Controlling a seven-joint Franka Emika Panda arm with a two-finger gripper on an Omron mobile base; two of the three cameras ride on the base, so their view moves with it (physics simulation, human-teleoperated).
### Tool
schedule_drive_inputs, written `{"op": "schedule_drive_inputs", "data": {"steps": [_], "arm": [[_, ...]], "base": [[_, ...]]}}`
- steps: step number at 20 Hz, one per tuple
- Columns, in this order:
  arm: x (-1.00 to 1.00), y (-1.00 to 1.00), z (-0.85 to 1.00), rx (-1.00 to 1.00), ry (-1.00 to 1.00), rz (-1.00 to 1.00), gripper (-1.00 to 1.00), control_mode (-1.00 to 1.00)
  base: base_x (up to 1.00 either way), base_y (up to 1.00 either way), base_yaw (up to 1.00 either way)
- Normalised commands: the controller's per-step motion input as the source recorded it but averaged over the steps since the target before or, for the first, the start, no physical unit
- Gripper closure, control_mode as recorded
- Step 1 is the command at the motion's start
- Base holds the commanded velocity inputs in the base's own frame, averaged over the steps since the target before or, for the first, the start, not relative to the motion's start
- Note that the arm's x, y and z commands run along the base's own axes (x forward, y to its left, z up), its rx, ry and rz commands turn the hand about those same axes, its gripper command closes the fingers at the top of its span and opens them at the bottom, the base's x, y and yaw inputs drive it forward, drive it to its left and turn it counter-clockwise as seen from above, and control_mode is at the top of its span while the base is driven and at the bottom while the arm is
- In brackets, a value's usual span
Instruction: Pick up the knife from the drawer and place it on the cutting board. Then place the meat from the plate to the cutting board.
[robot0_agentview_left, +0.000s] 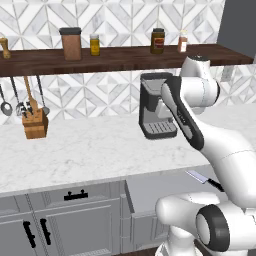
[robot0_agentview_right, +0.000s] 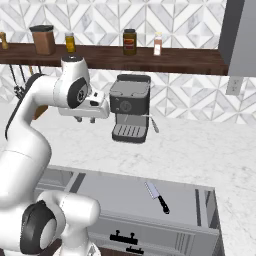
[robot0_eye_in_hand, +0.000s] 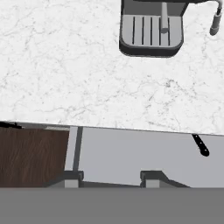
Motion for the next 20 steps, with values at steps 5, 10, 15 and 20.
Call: {"op": "schedule_drive_inputs", "data": {"steps": [5,10,15,20], "arm": [[-0.33,0.00,0.00,0.00,0.00,0.00,-1.00,-1.00],[-0.77,0.00,-0.02,0.00,0.00,0.00,-1.00,-1.00],[-0.70,0.00,-0.01,0.00,0.00,0.00,-1.00,-1.00],[-0.46,0.00,-0.09,0.00,0.00,0.00,-1.00,-1.00]], "base": [[0.00,0.00,0.00],[0.00,0.00,0.00],[0.00,0.00,0.00],[0.00,0.00,0.00]]}}
